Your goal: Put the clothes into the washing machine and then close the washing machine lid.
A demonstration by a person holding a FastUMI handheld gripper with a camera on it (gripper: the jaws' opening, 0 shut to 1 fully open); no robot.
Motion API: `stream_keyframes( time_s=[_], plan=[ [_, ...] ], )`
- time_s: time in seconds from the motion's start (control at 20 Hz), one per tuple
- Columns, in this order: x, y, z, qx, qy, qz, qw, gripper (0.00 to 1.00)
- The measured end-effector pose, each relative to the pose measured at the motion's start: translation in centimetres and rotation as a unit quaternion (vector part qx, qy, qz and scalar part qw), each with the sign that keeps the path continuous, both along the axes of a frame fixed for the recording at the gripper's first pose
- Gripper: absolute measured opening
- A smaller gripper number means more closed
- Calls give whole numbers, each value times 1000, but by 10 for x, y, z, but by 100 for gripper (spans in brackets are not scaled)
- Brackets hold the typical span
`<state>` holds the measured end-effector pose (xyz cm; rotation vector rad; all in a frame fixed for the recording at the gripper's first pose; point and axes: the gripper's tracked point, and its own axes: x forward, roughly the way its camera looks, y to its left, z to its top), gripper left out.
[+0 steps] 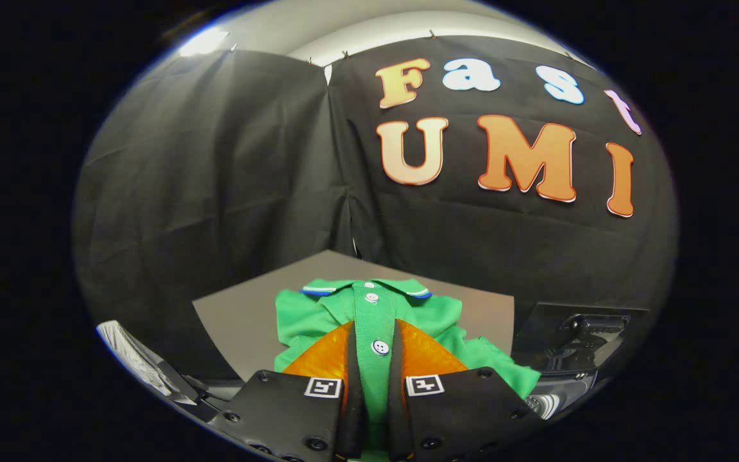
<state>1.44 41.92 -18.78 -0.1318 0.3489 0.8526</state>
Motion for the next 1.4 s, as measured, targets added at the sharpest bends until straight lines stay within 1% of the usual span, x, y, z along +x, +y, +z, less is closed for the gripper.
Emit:
stream_keyframes(
  time_s=[0.1, 0.25, 0.45, 0.6, 0.85, 1.0, 1.15, 1.4],
  plan=[
    [0, -16, 25, 21, -9, -4, 1000, 23],
    [7, -45, 58, 54, -22, -21, 998, 23],
    [24, -104, 92, 81, -42, -64, 994, 23],
    [48, -159, 103, 89, -50, -111, 989, 23],
    [86, -259, 87, 78, -47, -201, 975, 23],
    [108, -303, 69, 65, -43, -233, 969, 23],
    [127, -328, 42, 54, -30, -241, 968, 23],
    [155, -338, -13, 40, 7, -220, 975, 23]
  ],
)
